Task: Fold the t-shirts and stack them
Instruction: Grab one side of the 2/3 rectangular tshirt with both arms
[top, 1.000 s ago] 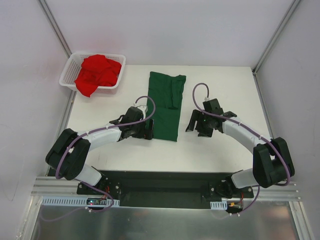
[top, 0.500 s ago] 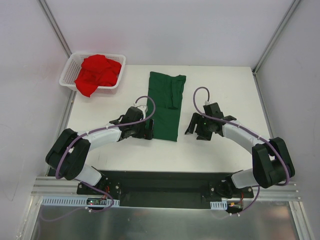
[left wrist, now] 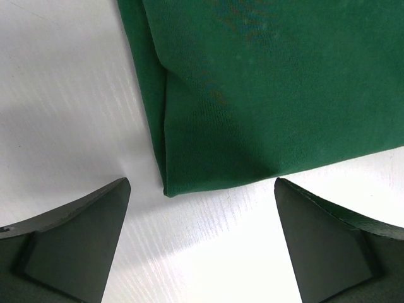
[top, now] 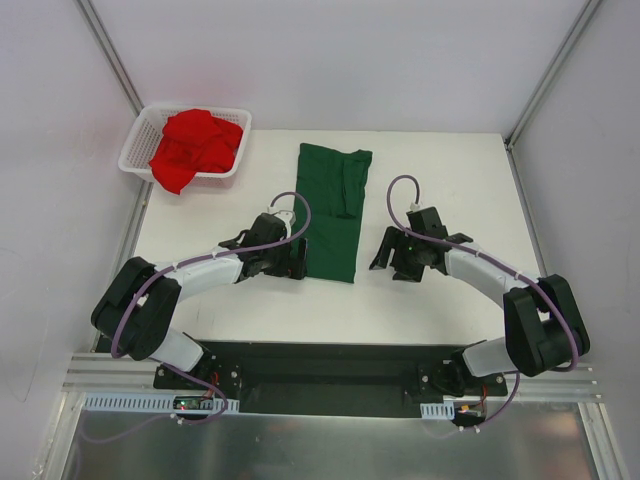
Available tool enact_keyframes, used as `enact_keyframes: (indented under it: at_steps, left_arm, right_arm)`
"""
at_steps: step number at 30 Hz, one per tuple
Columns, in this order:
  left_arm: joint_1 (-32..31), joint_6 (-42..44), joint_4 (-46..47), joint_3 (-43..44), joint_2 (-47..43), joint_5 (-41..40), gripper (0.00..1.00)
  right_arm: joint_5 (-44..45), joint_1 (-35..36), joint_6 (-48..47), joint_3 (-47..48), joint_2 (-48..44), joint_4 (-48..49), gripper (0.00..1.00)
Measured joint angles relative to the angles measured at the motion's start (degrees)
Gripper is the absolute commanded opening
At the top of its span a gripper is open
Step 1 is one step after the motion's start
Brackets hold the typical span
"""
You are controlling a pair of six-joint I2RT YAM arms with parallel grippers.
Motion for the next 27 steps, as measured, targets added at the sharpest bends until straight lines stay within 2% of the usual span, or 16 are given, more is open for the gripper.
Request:
enact_keyframes:
  at_steps: [27]
  left_arm:
    - [0.0, 0.02, 2.71, -1.73, -0.79, -0.92, 0.99]
  right_arm:
    - [-0.48, -0.11, 2.58, 2.43, 1.09, 0.2, 0.76]
